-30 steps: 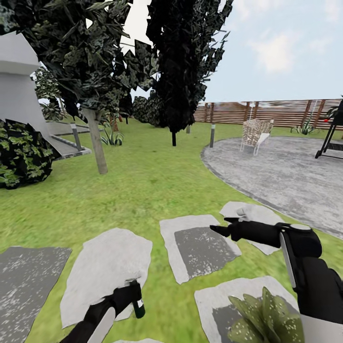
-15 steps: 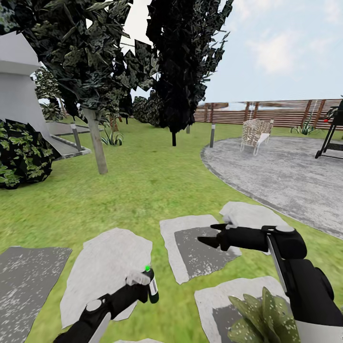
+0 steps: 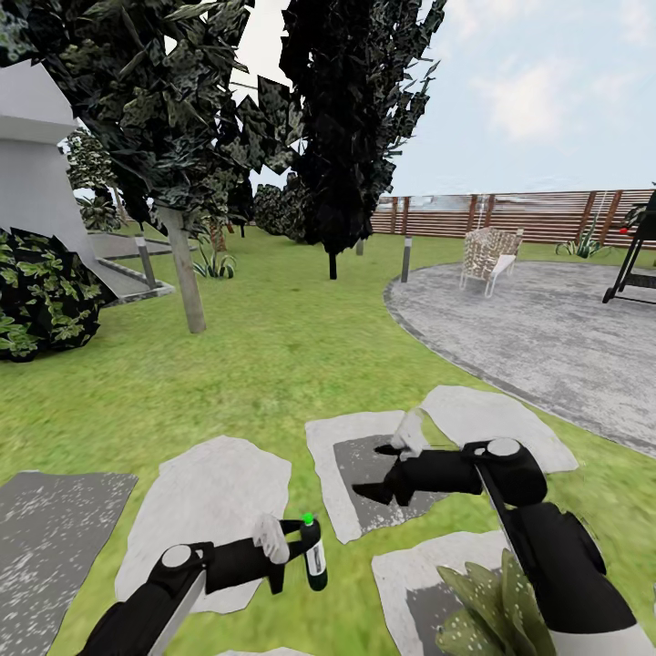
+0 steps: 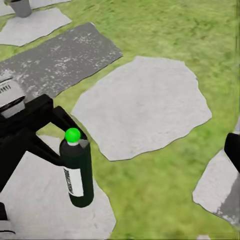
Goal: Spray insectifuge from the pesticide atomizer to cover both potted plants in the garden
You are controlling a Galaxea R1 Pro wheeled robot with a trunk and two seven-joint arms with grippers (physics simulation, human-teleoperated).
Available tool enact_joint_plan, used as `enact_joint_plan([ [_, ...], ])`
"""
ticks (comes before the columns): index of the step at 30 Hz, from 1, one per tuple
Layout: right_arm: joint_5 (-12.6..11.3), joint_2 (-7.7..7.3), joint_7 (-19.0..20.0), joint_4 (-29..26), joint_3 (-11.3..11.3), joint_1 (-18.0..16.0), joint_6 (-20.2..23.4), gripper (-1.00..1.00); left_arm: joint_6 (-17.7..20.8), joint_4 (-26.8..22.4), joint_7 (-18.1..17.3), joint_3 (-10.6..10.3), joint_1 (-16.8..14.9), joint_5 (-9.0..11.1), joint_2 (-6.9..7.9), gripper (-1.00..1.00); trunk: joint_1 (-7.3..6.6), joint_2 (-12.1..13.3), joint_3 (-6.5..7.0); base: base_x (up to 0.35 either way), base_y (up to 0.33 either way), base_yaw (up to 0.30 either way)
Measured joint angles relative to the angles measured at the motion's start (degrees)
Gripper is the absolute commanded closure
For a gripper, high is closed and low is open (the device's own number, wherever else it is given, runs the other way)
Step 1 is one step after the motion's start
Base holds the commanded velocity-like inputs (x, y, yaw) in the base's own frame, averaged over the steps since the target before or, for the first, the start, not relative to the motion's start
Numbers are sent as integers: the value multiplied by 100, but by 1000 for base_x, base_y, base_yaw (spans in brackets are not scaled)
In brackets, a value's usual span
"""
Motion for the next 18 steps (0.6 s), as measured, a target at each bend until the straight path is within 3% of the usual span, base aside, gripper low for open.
enact_joint_plan([
  [3,397,16,-1,12,59,39,24,-100,-105,-37,-15,-7,-2,1,-5,100,0,0,0,0,0,0],
  [7,572,47,-5,60,95,62,50,-100,-217,-53,-21,-10,-3,4,-12,100,0,0,0,0,0,0],
  [8,581,52,-5,63,99,64,54,100,-223,-53,-22,-10,-3,4,-12,100,0,0,0,0,0,0],
  [16,613,139,45,73,119,75,73,100,-247,-57,-23,-18,-3,5,-104,100,0,0,0,0,0,0],
  [18,608,172,35,74,478,115,57,100,-248,-80,-23,-23,-4,6,-259,100,0,0,0,0,0,0],
])
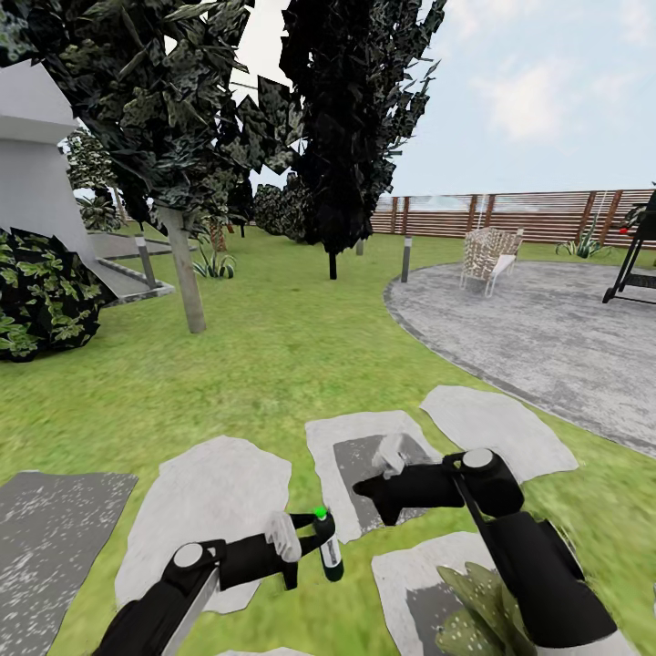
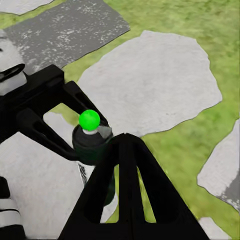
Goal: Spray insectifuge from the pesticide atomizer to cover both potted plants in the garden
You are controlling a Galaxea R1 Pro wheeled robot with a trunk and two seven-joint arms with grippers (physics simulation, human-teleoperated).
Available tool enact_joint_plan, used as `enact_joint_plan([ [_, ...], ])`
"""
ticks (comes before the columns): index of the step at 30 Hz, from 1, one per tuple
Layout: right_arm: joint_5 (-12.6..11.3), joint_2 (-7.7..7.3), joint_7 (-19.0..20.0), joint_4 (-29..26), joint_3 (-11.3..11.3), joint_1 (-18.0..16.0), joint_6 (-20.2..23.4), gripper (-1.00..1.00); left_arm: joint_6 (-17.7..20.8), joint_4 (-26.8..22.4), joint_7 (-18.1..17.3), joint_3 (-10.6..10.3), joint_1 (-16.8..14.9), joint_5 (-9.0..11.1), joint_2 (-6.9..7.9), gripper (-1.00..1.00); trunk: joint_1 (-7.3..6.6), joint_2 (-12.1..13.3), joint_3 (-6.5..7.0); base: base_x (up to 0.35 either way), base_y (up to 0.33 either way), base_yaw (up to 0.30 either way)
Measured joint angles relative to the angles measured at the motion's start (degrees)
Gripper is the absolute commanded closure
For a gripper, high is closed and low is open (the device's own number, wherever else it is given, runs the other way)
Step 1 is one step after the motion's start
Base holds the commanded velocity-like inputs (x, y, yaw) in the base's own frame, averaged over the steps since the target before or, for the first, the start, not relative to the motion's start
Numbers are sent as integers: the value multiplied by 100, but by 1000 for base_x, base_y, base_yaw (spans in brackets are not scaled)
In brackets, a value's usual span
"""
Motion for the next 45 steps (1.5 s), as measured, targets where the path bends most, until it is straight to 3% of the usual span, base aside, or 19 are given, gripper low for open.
enact_joint_plan([
  [3,8,35,-25,3,121,46,-21,100,0,-46,0,-4,0,-2,-95,100,0,0,0,0,0,0],
  [7,12,144,-28,26,138,-34,-36,100,34,-141,-17,10,49,63,-37,100,0,0,0,0,0,0],
  [22,14,144,-28,26,139,-35,-36,100,35,-141,-17,10,50,57,-37,100,0,0,0,0,0,0],
  [26,50,186,-36,27,177,4,-9,100,100,-134,-35,19,65,-19,-175,100,0,0,0,0,0,0],
  [34,79,194,-38,29,203,14,-7,100,111,-134,-24,12,31,-27,-296,100,0,0,0,0,0,0],
  [45,104,194,-38,44,204,15,1,100,119,-425,-53,11,17,-5,-323,100,0,0,0,0,0,0],
])
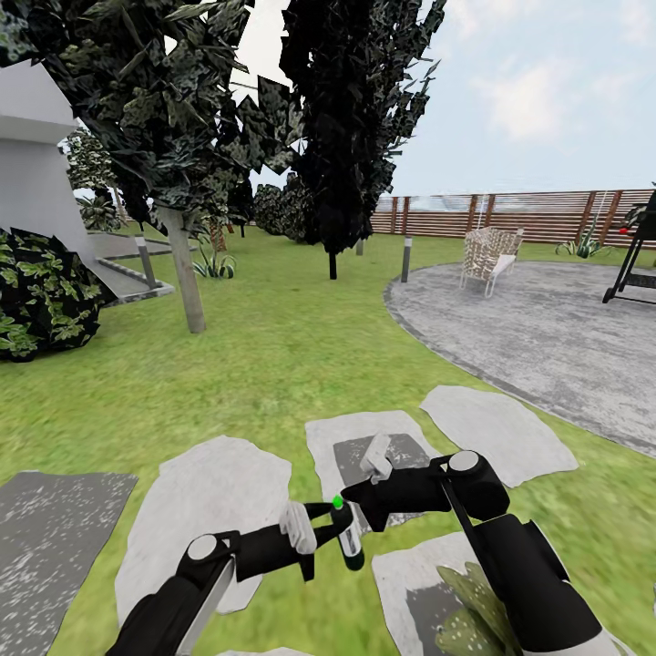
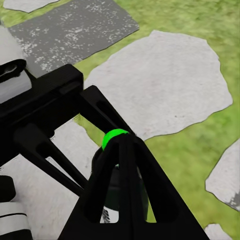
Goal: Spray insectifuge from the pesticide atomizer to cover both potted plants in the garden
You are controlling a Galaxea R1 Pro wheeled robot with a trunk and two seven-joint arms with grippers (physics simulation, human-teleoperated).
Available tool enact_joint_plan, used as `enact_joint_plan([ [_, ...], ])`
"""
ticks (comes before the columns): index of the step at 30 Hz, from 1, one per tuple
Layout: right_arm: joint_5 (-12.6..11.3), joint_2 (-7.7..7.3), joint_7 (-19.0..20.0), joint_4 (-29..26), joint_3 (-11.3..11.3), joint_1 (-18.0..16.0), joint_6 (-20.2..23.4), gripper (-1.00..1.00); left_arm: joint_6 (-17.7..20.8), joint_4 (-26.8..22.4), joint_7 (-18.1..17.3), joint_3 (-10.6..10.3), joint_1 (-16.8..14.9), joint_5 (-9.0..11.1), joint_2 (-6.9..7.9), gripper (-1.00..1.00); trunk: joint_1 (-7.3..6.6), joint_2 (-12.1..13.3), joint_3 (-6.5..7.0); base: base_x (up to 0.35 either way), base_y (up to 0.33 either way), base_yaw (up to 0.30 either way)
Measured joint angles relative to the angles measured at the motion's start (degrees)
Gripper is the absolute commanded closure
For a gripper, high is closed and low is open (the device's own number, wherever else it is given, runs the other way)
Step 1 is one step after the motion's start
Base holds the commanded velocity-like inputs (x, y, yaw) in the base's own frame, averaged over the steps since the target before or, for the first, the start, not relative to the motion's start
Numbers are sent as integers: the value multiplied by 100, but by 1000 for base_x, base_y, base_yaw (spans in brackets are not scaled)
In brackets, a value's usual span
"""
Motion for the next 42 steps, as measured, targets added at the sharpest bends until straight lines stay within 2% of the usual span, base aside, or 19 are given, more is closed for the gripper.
enact_joint_plan([
  [16,-29,-2,0,0,-42,0,0,100,-12,-136,-7,1,0,13,17,100,0,0,0,0,0,0],
  [20,-62,-8,6,0,-63,0,-8,100,-14,-68,19,17,6,-8,86,100,0,0,0,0,0,0],
  [24,-81,-9,36,-6,-69,0,-9,100,-13,81,37,33,15,-19,110,100,0,0,0,0,0,0],
  [29,-86,-9,53,-20,-83,-7,-9,100,-14,307,38,239,21,-15,118,100,0,0,0,0,0,0],
  [31,-86,-13,45,-46,-101,-8,-5,100,-19,556,39,271,44,-5,114,100,0,0,0,0,0,0],
  [32,-85,-15,45,-55,-141,-8,-3,100,-15,655,28,282,51,3,115,100,0,0,0,0,0,0],
  [34,-88,-17,57,-73,-417,-9,1,100,-9,774,35,313,62,6,125,100,0,0,0,0,0,0],
  [36,-102,-15,72,-90,-809,-9,7,100,-6,850,29,584,83,142,143,100,0,0,0,0,0,0],
  [37,-115,-16,77,-95,-954,-9,10,100,-1,926,22,737,97,272,133,100,0,0,0,0,0,0],
  [39,-130,-17,79,-101,-1121,-12,17,100,53,1115,13,911,116,614,121,100,0,0,0,0,0,0],
  [40,-133,-20,79,-103,-1168,-17,20,100,217,1172,15,961,123,815,136,100,0,0,0,0,0,0],
  [42,-137,-20,78,-104,-1253,-20,18,100,820,1227,63,1040,186,1128,169,100,0,0,0,0,0,0],
])
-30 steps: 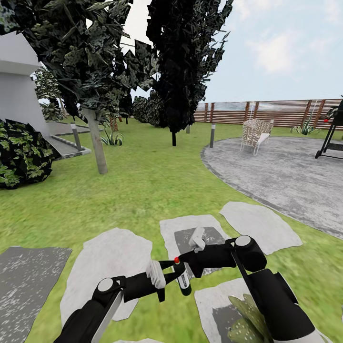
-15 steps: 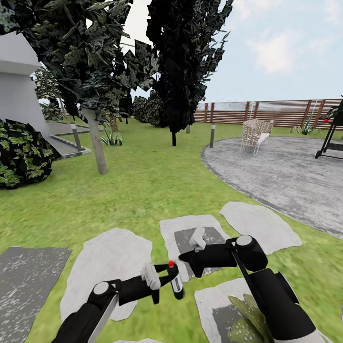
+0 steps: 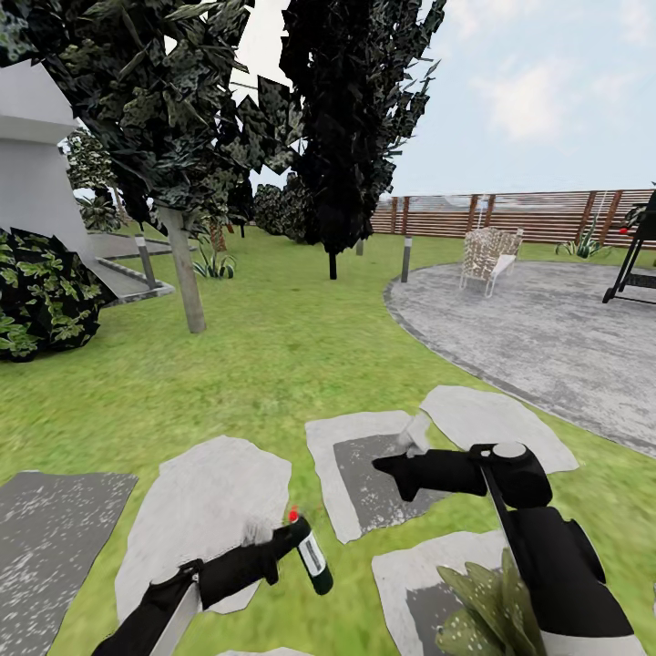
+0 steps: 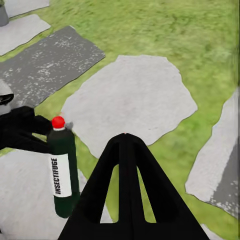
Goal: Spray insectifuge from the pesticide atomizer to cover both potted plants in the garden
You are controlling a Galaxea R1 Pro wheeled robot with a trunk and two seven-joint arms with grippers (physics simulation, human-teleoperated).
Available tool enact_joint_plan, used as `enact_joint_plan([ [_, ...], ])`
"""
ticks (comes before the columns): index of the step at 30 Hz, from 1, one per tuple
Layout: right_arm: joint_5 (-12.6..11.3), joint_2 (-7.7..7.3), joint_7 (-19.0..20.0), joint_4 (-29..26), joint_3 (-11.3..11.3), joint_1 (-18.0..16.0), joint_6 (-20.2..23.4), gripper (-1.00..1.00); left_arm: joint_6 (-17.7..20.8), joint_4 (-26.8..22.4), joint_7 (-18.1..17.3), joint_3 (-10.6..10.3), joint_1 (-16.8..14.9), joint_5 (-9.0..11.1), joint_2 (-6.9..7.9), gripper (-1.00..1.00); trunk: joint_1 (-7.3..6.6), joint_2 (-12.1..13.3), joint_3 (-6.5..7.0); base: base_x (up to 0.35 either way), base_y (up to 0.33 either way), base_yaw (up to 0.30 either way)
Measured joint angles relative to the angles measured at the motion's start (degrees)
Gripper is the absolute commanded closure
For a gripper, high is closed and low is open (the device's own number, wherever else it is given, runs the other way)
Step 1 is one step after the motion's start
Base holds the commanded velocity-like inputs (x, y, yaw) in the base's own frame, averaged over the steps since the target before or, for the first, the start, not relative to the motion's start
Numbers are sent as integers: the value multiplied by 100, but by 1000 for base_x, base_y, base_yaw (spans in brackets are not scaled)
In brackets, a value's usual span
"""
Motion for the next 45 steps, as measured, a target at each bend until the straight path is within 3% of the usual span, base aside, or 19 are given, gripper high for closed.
enact_joint_plan([
  [2,-2,4,-7,-1,-43,1,-5,100,256,-1,193,157,96,137,13,100,0,0,0,0,0,0],
  [5,11,14,-67,-1,-85,2,-6,100,514,-83,1146,661,294,256,-29,100,0,0,0,0,0,0],
  [8,17,18,-83,-1,-89,0,-5,100,599,-103,1966,759,337,283,-30,100,0,0,0,0,0,0],
  [9,22,19,-120,-1,-90,-6,-6,100,837,-108,2642,813,349,298,-41,100,0,0,0,0,0,0],
  [10,20,20,-197,-1,-90,-6,-5,100,965,-113,2927,826,352,318,-50,100,0,0,0,0,0,0],
  [13,11,55,-505,-1,-84,-10,1,100,1115,-119,3438,838,355,330,-58,100,0,0,0,-21,17,0],
  [15,3,217,-905,9,-76,-10,2,100,1170,-133,3784,832,356,341,-73,100,1,0,0,-64,169,0],
  [16,2,242,-974,11,-71,-10,2,-100,1180,-135,3843,832,357,347,-76,100,0,0,0,-36,228,0],
  [23,18,377,-1275,23,-29,2,42,-100,1228,-142,4051,834,357,344,-64,100,0,0,0,-9,288,0],
  [28,75,689,-1710,17,-24,9,314,-100,1241,-124,4070,863,374,308,2,100,0,0,0,10,311,83],
  [29,93,726,-1805,26,-17,7,436,-100,1223,-81,4081,955,403,312,22,100,-1,0,-1,71,313,253],
  [33,92,753,-2085,55,-7,-6,786,-100,1186,-48,4081,1301,428,291,-8,100,-1,0,-12,96,314,271],
  [45,72,753,-2120,51,11,-7,845,-100,1163,-39,4133,1341,452,282,-38,100,-2,0,-53,102,318,284],
])
